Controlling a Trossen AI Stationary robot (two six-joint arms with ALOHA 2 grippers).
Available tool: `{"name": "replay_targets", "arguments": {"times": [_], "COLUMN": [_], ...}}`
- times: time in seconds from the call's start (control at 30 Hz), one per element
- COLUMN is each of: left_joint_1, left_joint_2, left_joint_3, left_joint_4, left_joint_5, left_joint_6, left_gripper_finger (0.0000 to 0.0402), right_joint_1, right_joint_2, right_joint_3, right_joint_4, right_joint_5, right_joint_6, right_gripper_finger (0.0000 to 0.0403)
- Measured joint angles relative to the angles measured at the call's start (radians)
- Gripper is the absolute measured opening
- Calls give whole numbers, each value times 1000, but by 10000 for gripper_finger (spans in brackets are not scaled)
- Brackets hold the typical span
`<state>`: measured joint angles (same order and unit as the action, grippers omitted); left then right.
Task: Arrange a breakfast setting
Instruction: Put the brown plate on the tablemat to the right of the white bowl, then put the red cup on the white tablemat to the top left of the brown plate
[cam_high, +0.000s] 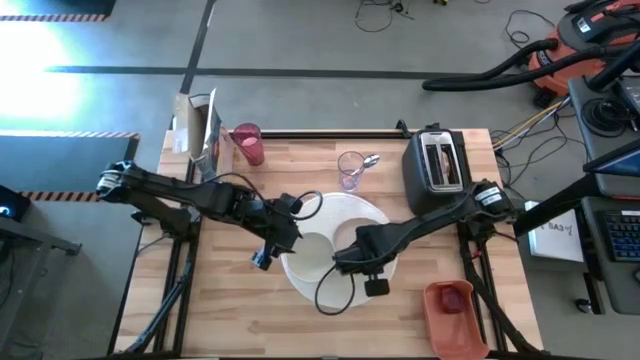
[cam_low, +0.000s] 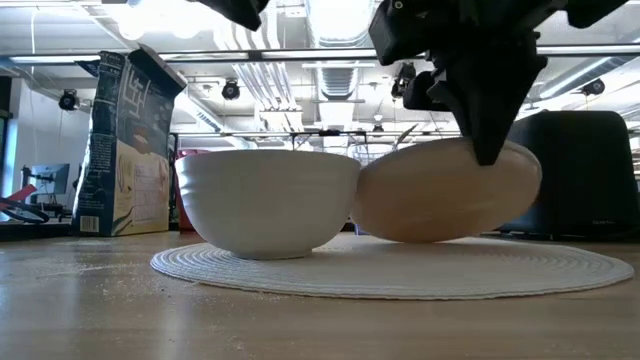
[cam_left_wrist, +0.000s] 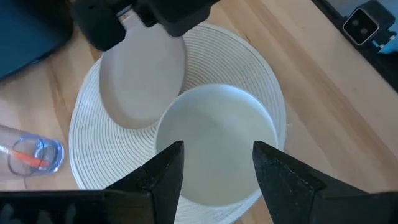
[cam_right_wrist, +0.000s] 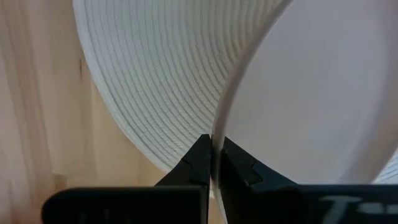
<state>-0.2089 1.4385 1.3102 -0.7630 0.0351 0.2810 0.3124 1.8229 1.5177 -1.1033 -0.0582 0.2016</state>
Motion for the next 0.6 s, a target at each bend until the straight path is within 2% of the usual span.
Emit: {"name": "replay_targets", "arguments": {"times": [0.17, 0.47, 0.6], "left_joint_1": [0, -22, -47], "left_joint_2": [-45, -143, -190], "left_joint_3": [0, -5, -42], "left_joint_4": [-33, -128, -131], "left_joint_5": [0, 0, 1], "left_joint_6": [-43, -150, -207], "left_gripper_finger": [175, 175, 175], "right_joint_1": [2, 2, 2], "right_joint_2": [5, 0, -16], "right_joint_3": [-1, -1, -1], "right_joint_4": [5, 9, 5], "right_joint_5": [-3, -3, -2], "right_joint_6": [41, 53, 55], "right_gripper_finger": [29, 115, 139]}}
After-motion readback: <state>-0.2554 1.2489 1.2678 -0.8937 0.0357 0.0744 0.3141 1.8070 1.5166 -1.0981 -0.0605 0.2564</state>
